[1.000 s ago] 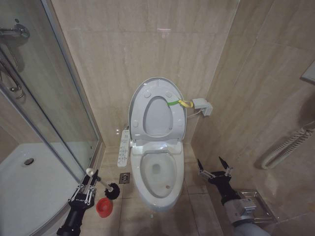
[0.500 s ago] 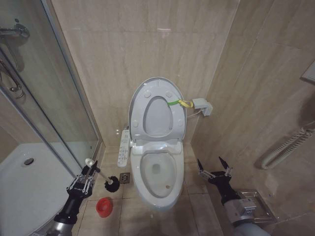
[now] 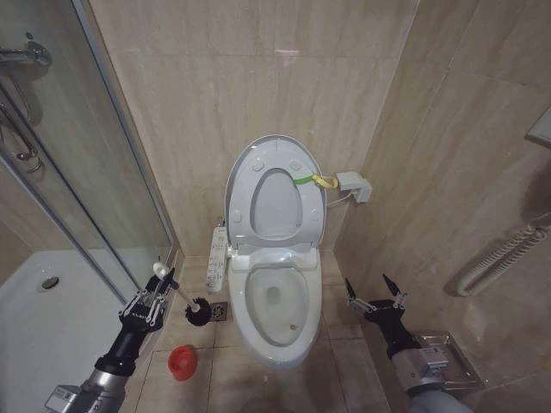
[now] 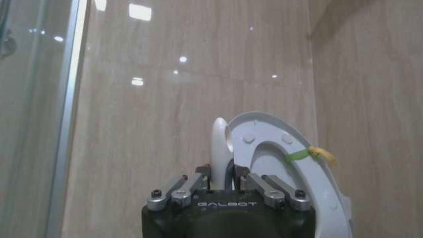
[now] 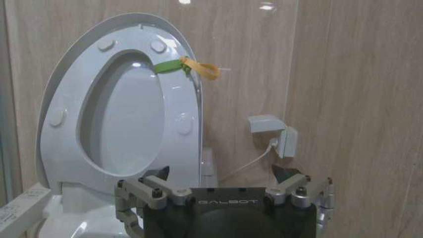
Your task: Open the toilet lid, clean the toilet bowl with a toilet brush, close the toilet lid, and flush.
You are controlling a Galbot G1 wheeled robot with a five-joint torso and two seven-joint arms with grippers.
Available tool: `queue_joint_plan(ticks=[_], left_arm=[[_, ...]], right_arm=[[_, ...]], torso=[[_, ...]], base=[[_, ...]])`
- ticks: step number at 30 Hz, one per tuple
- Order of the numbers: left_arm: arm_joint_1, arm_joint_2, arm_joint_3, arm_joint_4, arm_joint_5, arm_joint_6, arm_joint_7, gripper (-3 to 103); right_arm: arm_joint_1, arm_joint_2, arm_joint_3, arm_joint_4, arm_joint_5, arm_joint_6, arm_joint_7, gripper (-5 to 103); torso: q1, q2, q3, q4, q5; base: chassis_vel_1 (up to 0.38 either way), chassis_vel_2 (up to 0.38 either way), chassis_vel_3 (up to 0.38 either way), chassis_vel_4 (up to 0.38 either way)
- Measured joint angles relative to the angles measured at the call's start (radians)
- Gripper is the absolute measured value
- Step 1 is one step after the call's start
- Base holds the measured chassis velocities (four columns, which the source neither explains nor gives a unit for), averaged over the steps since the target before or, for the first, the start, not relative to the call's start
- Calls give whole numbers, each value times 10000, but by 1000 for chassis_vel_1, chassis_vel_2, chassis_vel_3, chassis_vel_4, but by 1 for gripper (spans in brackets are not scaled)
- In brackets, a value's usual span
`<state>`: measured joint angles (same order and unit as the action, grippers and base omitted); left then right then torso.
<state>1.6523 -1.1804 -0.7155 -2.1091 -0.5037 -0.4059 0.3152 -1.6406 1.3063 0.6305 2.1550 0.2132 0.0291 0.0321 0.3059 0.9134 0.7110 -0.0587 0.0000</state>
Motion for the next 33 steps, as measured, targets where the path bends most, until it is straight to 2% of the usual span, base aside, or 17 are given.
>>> queue_joint_plan(ticks=[21, 33], left_arm=[[189, 681, 12, -961, -68, 178, 14, 22], [87, 704, -44, -965, -173, 172, 47, 22]], right_arm=[[0, 0, 0, 0, 0, 0, -1, 100], [0, 0, 0, 0, 0, 0, -1, 100]], torso=[[0, 0, 0, 0, 1], [-1, 0, 0, 0, 0]], base=[[0, 0, 0, 0], [0, 0, 0, 0]])
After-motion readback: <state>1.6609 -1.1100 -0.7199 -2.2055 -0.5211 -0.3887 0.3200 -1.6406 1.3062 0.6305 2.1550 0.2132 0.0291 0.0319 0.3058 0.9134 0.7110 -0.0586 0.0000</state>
